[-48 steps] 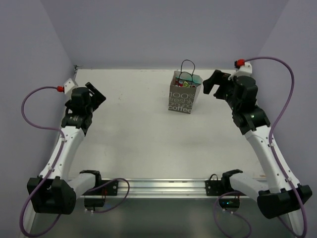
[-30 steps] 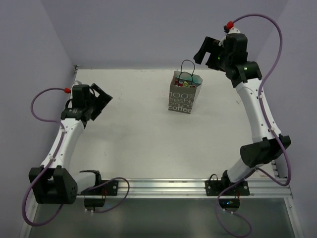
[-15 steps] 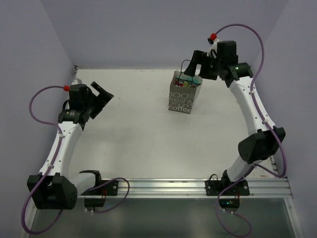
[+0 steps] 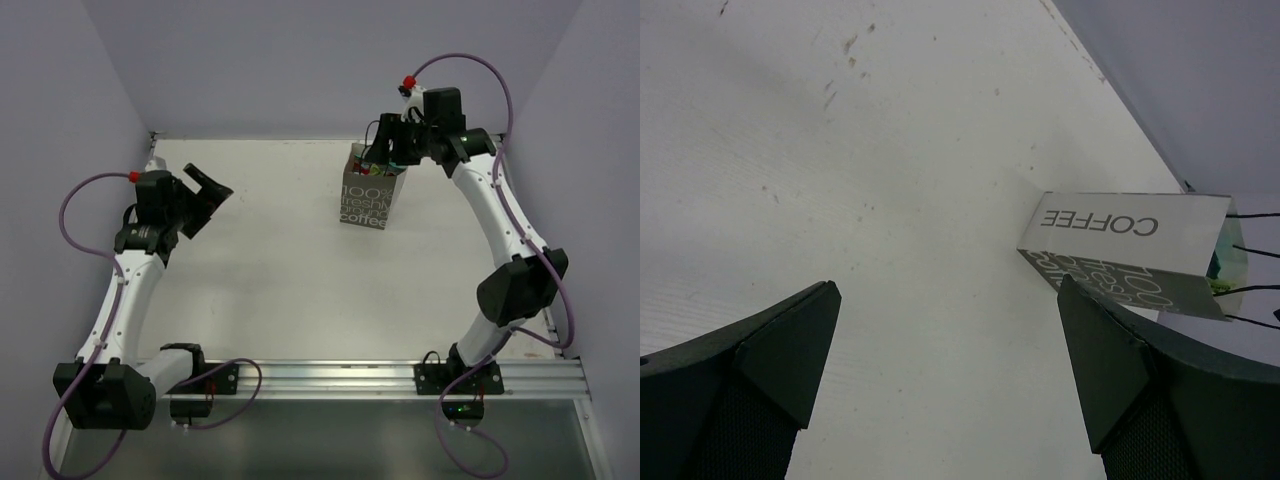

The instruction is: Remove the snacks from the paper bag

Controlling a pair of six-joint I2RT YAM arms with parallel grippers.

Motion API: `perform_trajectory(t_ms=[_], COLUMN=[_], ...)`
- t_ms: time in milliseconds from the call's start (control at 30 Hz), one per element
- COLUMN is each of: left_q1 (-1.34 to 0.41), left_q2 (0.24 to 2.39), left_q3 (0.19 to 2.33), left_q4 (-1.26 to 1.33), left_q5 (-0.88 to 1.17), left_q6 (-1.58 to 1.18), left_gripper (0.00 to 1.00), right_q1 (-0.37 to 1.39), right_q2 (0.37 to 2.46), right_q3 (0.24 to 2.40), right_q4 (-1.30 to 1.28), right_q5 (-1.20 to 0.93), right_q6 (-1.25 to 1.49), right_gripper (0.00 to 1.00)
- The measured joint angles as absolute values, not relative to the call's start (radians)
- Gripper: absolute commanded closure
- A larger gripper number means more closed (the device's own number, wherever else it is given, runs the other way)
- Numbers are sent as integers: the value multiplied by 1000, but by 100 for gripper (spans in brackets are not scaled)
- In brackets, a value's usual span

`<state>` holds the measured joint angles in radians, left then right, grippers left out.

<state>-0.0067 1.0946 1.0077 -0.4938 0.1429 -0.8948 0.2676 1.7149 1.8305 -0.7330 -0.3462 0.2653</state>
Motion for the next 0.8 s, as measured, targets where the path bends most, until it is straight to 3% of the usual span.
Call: perform_trajectory(t_ms=[67,100,200,333,400,500,800], left_q1=[-7,-6,-7,-7,-7,-7,-7], left_q2=[1094,1094,1093,1091,1079,1053,1041], left_q3=[1007,1006,1006,1006,998,987,987], left_q4=[-494,-494,-493,-493,-487,-485,-477], left_q5=[152,155,164,170,172,176,217], left_q6=[-899,-899,-899,-906,-923,-943,-979], left_gripper=[0,0,0,0,0,1,1], right_q1=[268,268,270,275,276,284,392], right_q2=[1720,1727,1744,1745,1745,1745,1746], right_q3=[1835,1847,1870,1870,1870,1870,1877], right_q4=[-736,-743,-739,-743,-743,-745,-784], right_q5=[-331,-328,-311,-278,-271,-250,-97], right_q6=[255,250,234,224,221,218,220], right_gripper=[43,52,66,73,87,99,100])
